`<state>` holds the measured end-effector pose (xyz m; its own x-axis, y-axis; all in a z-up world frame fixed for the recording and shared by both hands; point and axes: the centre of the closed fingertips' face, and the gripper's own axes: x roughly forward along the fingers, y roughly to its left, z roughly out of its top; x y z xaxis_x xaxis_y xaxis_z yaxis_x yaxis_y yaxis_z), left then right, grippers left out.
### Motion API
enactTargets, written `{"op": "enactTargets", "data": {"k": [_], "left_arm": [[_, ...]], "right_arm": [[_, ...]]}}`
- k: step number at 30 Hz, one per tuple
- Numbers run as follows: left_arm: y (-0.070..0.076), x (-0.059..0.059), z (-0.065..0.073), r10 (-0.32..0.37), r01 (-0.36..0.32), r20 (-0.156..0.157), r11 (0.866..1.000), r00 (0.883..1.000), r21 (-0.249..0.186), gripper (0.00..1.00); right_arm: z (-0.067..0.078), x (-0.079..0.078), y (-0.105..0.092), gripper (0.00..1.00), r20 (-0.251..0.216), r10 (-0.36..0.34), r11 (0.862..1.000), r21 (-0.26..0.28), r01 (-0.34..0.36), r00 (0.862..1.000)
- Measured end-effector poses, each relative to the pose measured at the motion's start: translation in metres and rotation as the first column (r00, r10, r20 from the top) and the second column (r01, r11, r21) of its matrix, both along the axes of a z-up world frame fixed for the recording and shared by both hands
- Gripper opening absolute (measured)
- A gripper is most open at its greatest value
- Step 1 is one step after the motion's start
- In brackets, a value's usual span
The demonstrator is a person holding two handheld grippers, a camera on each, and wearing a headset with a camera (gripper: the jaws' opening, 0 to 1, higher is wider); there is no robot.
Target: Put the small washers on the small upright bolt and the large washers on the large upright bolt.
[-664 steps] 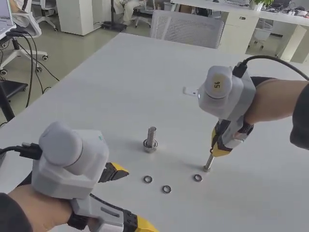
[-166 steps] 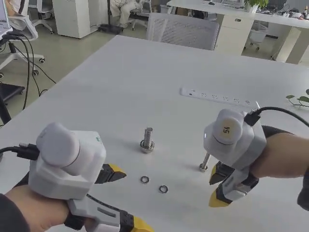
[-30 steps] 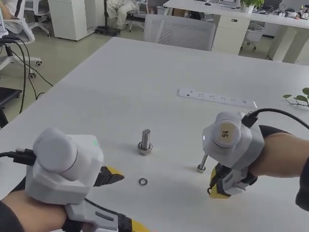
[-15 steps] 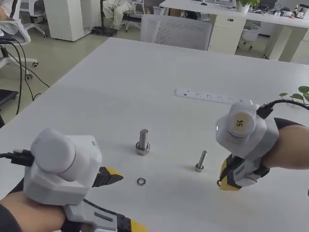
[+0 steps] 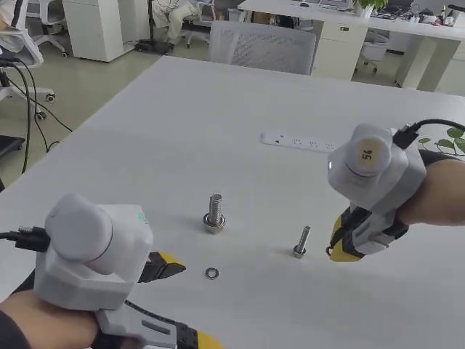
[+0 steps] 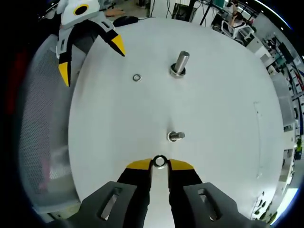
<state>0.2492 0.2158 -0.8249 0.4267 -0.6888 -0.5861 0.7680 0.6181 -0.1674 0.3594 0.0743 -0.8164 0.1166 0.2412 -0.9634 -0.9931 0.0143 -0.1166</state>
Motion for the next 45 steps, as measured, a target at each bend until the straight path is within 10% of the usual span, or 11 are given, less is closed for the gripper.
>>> {"op": "enactTargets", "data": {"k": [24, 45], "left_arm": [[0.002, 0.001, -0.001, 0.012, -0.012, 0.000, 1.000, 1.000, -0.003, 0.77], [0.005, 0.002, 0.000, 0.019, -0.019, -0.007, 1.000, 1.000, -0.004, 0.77]], "right_arm": [[0.018, 0.024, 0.026, 0.14, 0.051, 0.076, 0.997, 0.006, -0.077, 0.996], [0.006, 0.025, 0.033, 0.14, 0.024, 0.106, 0.994, -0.006, -0.106, 0.994]]}}
